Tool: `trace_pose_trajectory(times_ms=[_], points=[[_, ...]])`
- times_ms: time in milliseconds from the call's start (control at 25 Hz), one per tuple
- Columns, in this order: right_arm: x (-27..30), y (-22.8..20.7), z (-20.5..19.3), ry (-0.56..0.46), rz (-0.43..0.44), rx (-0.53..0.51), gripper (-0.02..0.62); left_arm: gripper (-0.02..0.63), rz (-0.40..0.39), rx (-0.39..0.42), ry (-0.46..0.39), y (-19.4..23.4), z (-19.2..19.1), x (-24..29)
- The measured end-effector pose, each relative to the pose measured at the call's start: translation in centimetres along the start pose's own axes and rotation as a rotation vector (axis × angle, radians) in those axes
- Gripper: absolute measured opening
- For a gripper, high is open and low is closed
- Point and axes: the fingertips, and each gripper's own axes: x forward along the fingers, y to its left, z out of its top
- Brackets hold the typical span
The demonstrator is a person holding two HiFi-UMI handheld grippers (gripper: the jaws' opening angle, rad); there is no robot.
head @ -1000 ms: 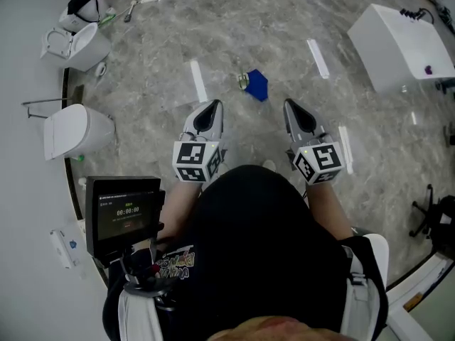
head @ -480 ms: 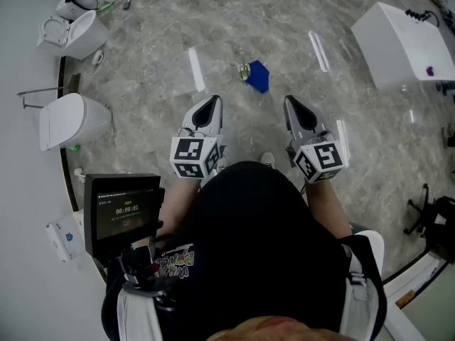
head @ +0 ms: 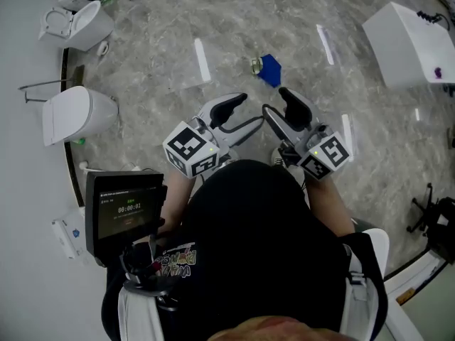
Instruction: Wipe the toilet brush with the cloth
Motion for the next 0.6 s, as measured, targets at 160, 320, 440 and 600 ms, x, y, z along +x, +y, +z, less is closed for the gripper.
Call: trace_pose_trajectory(times_ms=[160,320,440,600], points=[[0.1,0.1,0.2,-0.026,0.008,0.071,0.241,0.230,-0.021,0.018,0.001,-1.1,0.2,0.3],[0.5,1.7,-0.1,-0.014,0.063,0.105,0.225,0.168,-0.078,0.060,0.050,-2.9,-0.9,0.7],[0.5,2.7,-0.4,-0.006,0.088,0.111,0.140,0.076,-0.113,0.086,0.079,-4.3,-1.7,1.0],[0.1,2.6,-1.3,0.033,0.064,0.086,0.122,0.031,-0.126,0.079,0.096,-5.0,-2.5,1.5]])
